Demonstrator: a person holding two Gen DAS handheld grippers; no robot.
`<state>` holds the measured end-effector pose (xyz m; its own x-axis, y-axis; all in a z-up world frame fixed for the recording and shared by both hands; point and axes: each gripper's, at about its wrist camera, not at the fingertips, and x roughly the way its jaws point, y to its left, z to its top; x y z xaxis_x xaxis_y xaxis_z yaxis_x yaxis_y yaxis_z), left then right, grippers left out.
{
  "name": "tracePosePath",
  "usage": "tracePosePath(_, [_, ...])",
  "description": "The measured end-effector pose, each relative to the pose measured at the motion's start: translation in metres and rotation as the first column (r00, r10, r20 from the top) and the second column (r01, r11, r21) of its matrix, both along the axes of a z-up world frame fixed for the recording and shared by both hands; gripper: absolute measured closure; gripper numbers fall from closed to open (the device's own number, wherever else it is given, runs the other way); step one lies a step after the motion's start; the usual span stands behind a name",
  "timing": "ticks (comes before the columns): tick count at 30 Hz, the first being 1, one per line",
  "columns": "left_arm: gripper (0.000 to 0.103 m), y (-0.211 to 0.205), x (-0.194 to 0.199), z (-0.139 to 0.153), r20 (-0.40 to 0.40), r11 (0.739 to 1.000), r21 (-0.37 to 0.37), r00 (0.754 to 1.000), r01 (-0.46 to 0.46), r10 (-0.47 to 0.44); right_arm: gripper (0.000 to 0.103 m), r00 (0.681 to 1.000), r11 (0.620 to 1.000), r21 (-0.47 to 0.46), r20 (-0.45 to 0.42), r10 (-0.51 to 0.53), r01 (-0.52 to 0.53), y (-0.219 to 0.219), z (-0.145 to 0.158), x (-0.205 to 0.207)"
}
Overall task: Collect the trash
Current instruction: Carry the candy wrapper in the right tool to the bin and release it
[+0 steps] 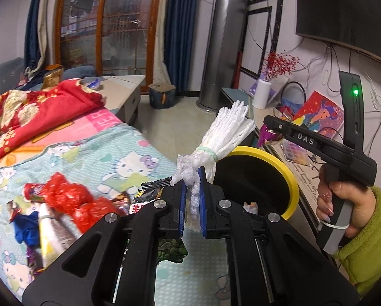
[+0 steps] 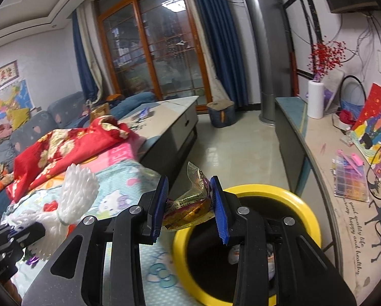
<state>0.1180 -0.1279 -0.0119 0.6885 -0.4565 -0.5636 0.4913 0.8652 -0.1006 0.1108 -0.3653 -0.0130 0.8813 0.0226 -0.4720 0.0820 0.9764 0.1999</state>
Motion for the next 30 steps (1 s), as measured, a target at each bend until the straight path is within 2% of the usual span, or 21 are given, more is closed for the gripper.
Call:
tracePosePath(4, [0.098,-0.017,0.002,-0.005,-0.014,0.999,-0.007,0.999,0.047,-0.048,0.071,0.999,0.999,0.002,-0.007,-0.041,0.041,-0.018,-0.005,0.001])
tracePosePath(12, [0.098,-0.056,0.003,-0.02,-0.036,0.994,0.038,0.994,0.105,-0.104,0.071,0.992,0.992,0.015,-0.033,-0.123,0.124,-0.057,-0.018,0.005])
tracePosePath(20, [0.098,-0.089,0.007,-0.041,-0.076,0.986,0.071,0.986,0.153,-0.148,0.071,0.977,0.978,-0.022,-0.052,-0.208,0.207,-0.086,-0.034,0.006])
tracePosePath(30, [0.098,-0.12,0.013,-0.07,-0.145,0.974,0.096,0.971,0.205,-0.19,0.071,0.963,0.967,-0.042,-0.091,-0.255,0.252,-0.109,-0.057,0.009])
